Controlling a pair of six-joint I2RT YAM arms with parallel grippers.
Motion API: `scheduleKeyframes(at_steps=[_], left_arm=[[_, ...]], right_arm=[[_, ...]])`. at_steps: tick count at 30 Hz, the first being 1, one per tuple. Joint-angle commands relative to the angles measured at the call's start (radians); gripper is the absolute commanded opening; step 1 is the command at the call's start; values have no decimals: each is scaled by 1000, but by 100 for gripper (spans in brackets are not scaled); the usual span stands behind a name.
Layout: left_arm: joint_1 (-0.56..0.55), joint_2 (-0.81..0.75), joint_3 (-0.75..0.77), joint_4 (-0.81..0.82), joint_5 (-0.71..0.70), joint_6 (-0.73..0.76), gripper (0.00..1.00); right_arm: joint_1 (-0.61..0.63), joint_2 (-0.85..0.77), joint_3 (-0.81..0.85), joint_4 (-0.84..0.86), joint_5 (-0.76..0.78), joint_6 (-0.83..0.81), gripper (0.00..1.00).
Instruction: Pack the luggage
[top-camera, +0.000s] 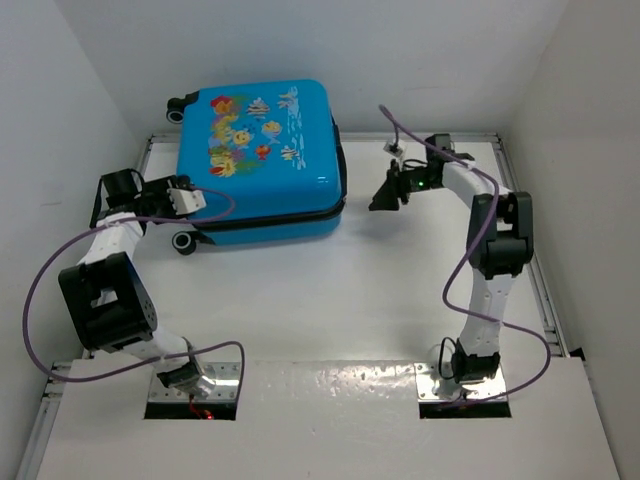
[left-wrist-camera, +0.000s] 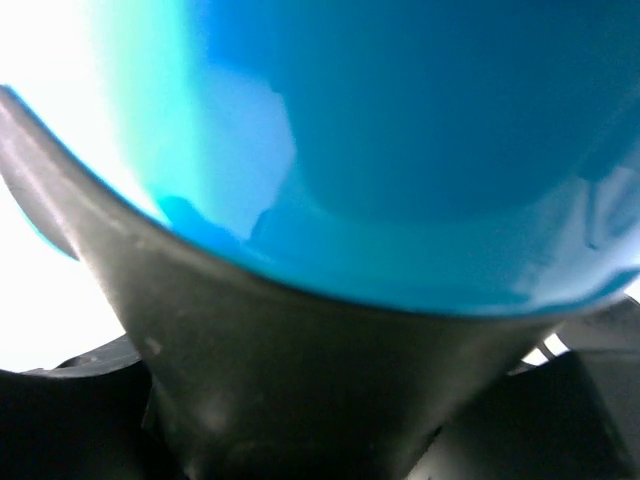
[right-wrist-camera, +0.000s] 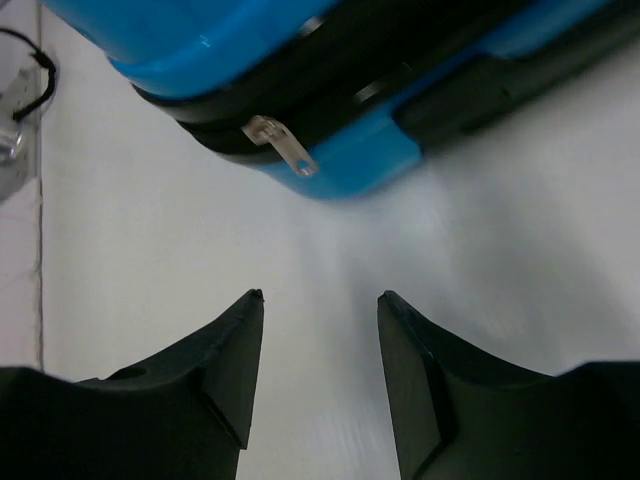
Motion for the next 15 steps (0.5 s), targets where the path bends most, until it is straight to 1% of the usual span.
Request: scheduleKeyframes(at_steps=[1, 2, 3, 4, 5, 6, 7, 8, 9, 10, 11, 12, 13, 14, 15], left_arm=[[64, 124, -48, -286, -173, -28, 23], [64, 150, -23, -286, -173, -48, 40], [64, 162, -9, -301, -164, -48, 45], [75, 172, 6, -317, -136, -80, 51], [84, 172, 20, -326, -110, -95, 58], [93, 172, 32, -338, -78, -106, 65], [119, 172, 41, -363, -40, -115, 68], [135, 152, 51, -377, 50, -115, 70], [149, 134, 51, -390, 97, -115, 73], [173, 111, 37, -400, 143, -127, 78], [173, 59, 25, -412, 213, -127, 80], [182, 31, 14, -412, 233, -144, 80], [182, 2, -13, -412, 250, -169, 82], [182, -27, -29, -412, 278, -178, 82], [182, -90, -56, -412, 289, -187, 82]], right_arm=[[48, 41, 92, -90, -65, -245, 49], [67, 52, 115, -84, -76, -263, 50], [72, 72, 121, -72, -73, -257, 50], [73, 84, 132, -52, -73, -253, 52], [88, 95, 130, 19, -73, -237, 52], [93, 101, 130, 50, -73, -204, 52], [96, 104, 118, 86, -71, -178, 52], [101, 106, 103, 197, -76, -118, 52], [101, 109, 98, 234, -76, -45, 52], [98, 112, 87, 324, -79, 0, 52], [87, 121, 69, 460, -82, 137, 52], [79, 127, 51, 524, -80, 345, 52], [61, 147, 40, 768, -61, 488, 52], [43, 188, 53, 881, -22, 769, 54], [23, 247, 81, 1093, 17, 1144, 54]])
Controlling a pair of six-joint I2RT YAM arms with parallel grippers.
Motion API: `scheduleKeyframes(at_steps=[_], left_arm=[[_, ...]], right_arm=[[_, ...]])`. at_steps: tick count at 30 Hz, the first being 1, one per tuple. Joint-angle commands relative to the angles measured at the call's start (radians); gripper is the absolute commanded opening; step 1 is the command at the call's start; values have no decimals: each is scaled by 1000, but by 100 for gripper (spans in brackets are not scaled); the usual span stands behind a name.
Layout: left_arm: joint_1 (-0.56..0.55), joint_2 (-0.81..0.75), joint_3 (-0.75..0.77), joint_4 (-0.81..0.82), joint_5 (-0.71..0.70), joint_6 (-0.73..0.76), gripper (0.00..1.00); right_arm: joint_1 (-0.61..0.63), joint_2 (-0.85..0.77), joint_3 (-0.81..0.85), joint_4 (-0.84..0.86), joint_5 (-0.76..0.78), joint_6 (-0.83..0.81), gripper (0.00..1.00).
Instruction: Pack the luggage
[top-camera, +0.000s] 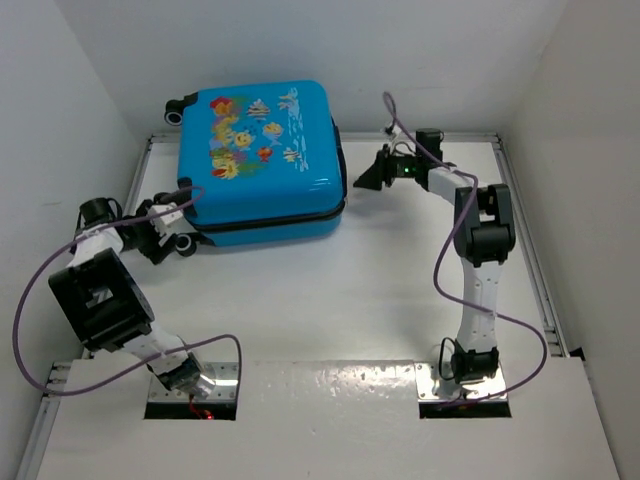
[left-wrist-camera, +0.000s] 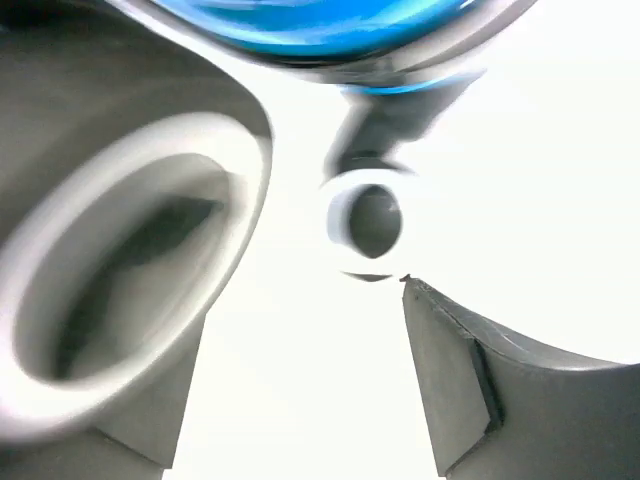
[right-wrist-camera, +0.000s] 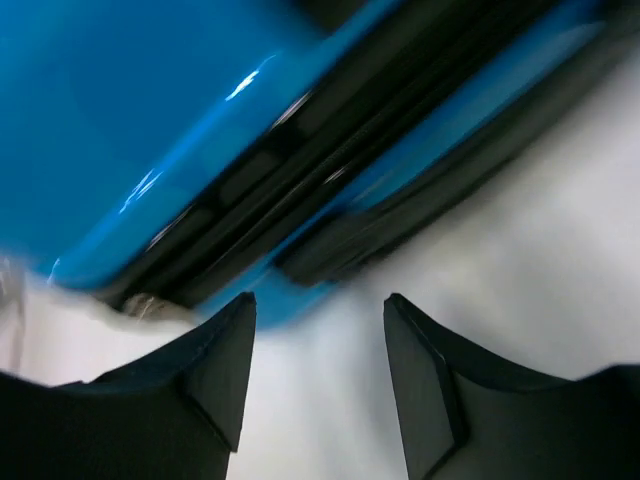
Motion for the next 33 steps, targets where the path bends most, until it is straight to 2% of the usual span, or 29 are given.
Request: scheduleKeyframes(at_steps=[1, 2, 4, 10, 14, 23, 29, 33], left_arm=[[5, -157, -79, -143, 133, -65, 82], [5, -188, -93, -143, 133, -76, 82], [16, -274, -114, -143, 170, -95, 84], [45, -413, -134, -129, 202, -238, 86], [80, -486, -134, -73, 202, -380, 87], [114, -496, -191, 1, 132, -503, 87], [114, -496, -200, 21, 123, -513, 87], [114, -464, -181, 82, 123, -601, 89]], right_arm=[[-64, 133, 60, 655, 56, 916, 54], [-71, 191, 151, 689, 83, 1005, 54], [-69, 256, 187, 743, 149, 1238, 54], [-3, 375, 348, 599, 232, 1265, 54], [24, 428, 371, 659, 270, 1345, 56], [64, 469, 430, 751, 289, 1414, 57], [66, 457, 394, 792, 295, 1454, 55], [75, 484, 396, 757, 298, 1440, 49]])
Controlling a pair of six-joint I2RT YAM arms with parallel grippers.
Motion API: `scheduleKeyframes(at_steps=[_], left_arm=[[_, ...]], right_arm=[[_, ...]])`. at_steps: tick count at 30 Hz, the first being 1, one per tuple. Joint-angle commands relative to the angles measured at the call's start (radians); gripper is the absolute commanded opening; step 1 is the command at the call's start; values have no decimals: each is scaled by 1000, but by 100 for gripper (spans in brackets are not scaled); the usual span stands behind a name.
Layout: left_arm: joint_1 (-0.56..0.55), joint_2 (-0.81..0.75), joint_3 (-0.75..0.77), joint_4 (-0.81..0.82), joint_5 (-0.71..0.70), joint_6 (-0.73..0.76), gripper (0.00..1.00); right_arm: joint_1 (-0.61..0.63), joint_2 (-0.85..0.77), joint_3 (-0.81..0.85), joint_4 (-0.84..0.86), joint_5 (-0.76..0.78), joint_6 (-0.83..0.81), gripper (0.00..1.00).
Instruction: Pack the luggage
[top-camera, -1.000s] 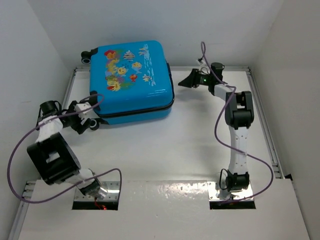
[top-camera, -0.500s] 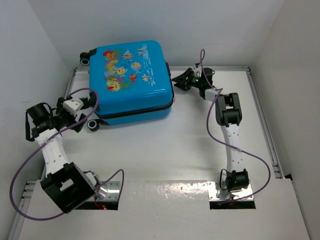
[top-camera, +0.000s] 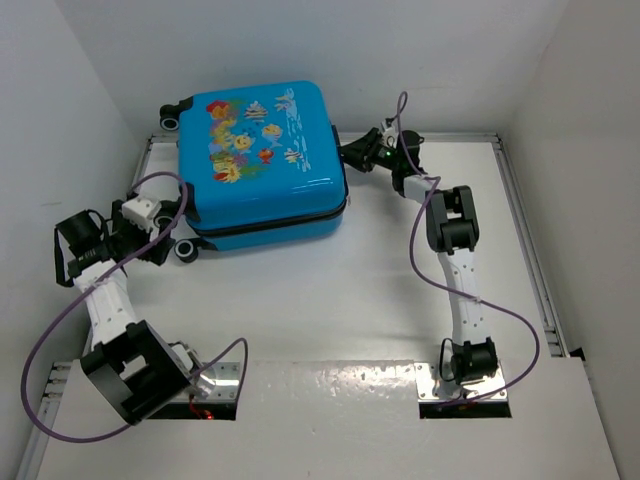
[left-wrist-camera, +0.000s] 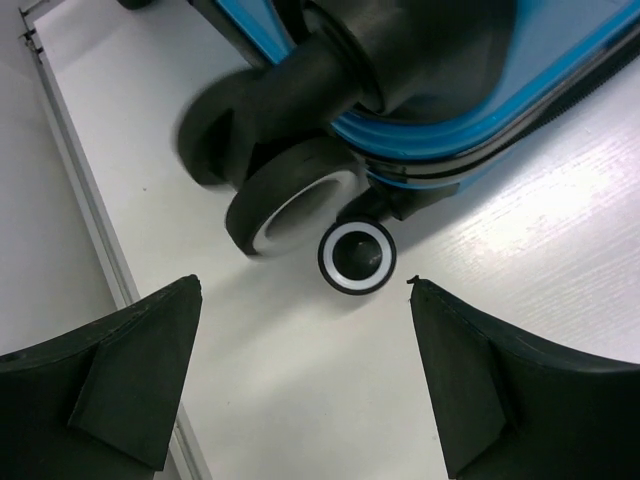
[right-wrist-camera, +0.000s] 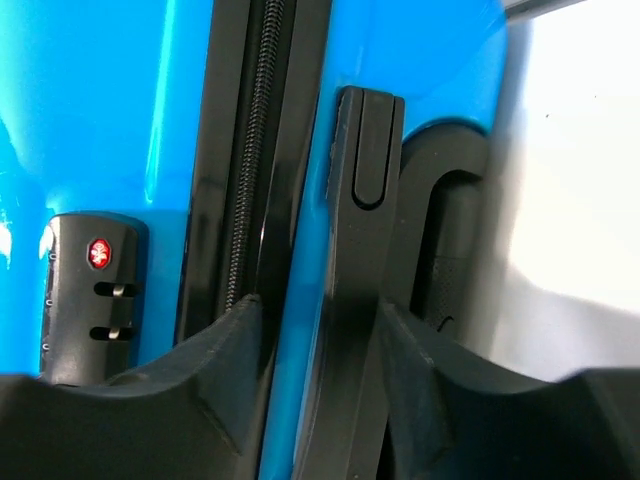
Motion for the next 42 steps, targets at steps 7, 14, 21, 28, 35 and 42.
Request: scheduleKeyframes(at_steps=[7, 14, 21, 28, 35, 42], left_arm=[[18, 25, 67, 125, 16, -236, 89], [18, 25, 112, 178, 36, -405, 89], [18, 16, 191, 188, 47, -529, 89], [9, 69, 274, -133, 107, -64, 89], [35, 354, 611, -344, 14, -18, 97], [46, 306, 526, -161, 132, -533, 100]], right_arm=[[42, 30, -60, 63, -39, 66, 26], [51, -85, -316, 275, -88, 167, 0], [-33, -379, -775, 399, -177, 143, 0], [-134, -554, -948, 255, -211, -26, 0], [-207, -658, -979, 102, -239, -211, 4], [-220, -856, -1025, -242, -205, -526, 0]])
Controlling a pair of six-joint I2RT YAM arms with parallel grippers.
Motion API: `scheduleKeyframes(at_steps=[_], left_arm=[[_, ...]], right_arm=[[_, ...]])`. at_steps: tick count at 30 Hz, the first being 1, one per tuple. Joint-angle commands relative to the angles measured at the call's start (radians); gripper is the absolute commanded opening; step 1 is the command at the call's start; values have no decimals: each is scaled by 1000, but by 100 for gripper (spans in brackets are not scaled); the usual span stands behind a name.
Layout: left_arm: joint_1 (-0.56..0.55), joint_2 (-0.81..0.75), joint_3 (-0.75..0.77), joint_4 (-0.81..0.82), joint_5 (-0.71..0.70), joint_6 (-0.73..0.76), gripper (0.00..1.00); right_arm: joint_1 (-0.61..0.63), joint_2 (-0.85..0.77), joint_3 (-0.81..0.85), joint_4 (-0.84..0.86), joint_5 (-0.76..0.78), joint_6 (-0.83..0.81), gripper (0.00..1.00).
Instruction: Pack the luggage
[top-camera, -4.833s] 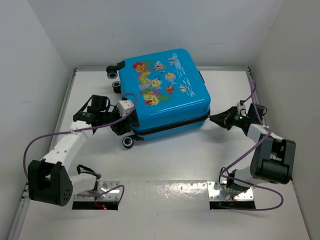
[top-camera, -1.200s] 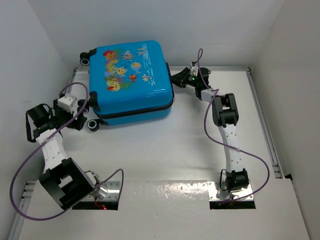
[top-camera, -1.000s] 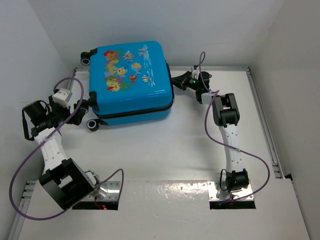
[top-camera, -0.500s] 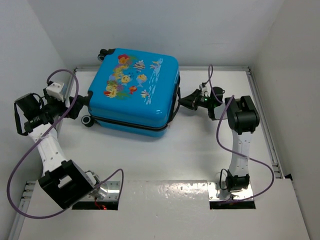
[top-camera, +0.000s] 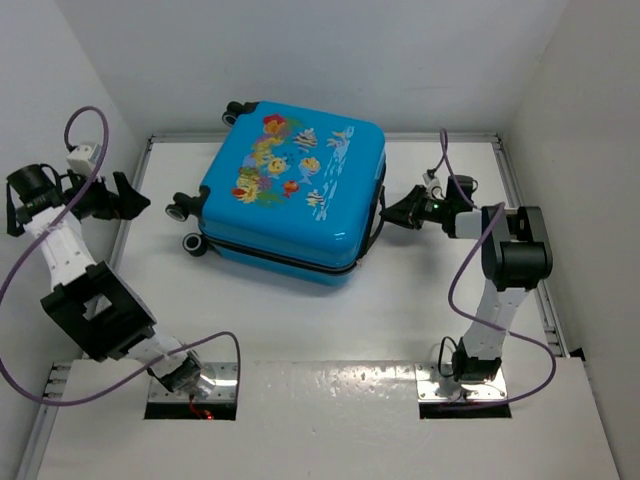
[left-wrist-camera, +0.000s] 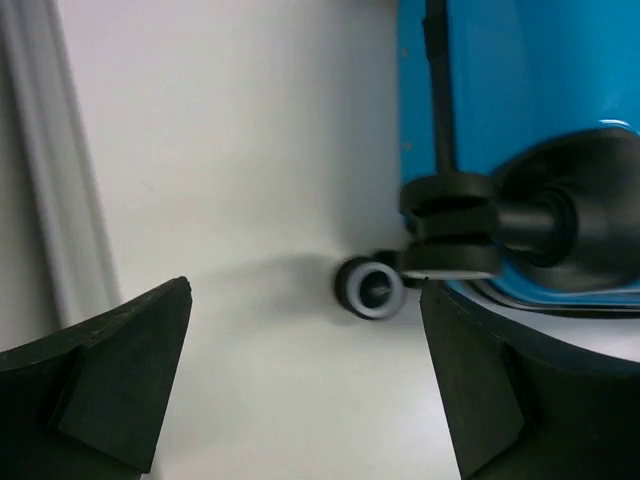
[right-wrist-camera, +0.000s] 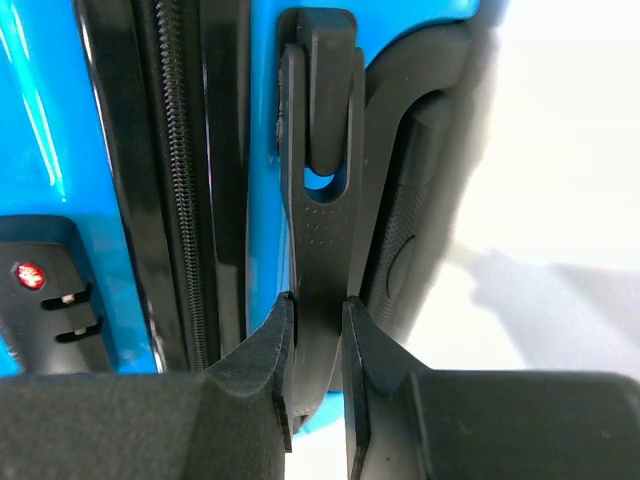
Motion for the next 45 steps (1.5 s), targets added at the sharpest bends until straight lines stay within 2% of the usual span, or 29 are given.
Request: scheduleKeyframes(at_steps=[1, 2, 3, 6, 8, 11, 15, 17, 21, 29, 34, 40, 41, 42, 43, 44, 45], left_arm=[[-48, -160, -132, 149, -4, -467, 100], [-65, -232, -158, 245, -184, -580, 100], [-77, -254, -171, 246, -248, -663, 100], [-78, -300, -171, 191, -212, -777, 100], [-78, -323, -206, 179, -164, -911, 100], [-78, -336, -269, 133, -195, -1114, 100], [-87, -314, -352, 145, -176, -1290, 100], [-110, -284, -373, 181, -163, -1350, 100], [-154, -233, -364, 293, -231, -1423, 100], [-249, -158, -332, 513, -322, -1574, 100], [-312, -77, -313, 564, -391, -1598, 100], [-323, 25, -280, 617, -354, -1671, 100], [-323, 25, -280, 617, -354, -1671, 96], [-323, 25, -280, 617, -365, -1671, 86], [-323, 25, -308, 661, -365, -1693, 60], [-323, 16, -322, 672, -379, -1709, 46], [-323, 16, -332, 673, -390, -1721, 37]], right_arm=[[-26, -151, 18, -102, -62, -253, 0], [-24, -179, 20, -160, -60, -275, 0], [-6, -190, 9, -195, -60, -291, 0], [37, -245, -55, -220, -37, -324, 0], [71, -285, -110, -216, -19, -321, 0], [135, -316, -163, -164, 7, -285, 0], [172, -299, -149, -118, 44, -254, 0], [183, -284, -102, -128, 69, -274, 0], [189, -239, 7, -168, 93, -306, 0], [191, -175, 99, -213, 107, -338, 0], [191, -153, 142, -217, 95, -344, 0], [191, -184, 146, -236, 58, -373, 2], [189, -193, 133, -240, 49, -377, 5], [187, -213, 124, -243, 49, -396, 7], [183, -234, 104, -248, 46, -404, 10], [172, -246, 78, -265, 44, -413, 13], [166, -269, 69, -272, 44, -441, 19]])
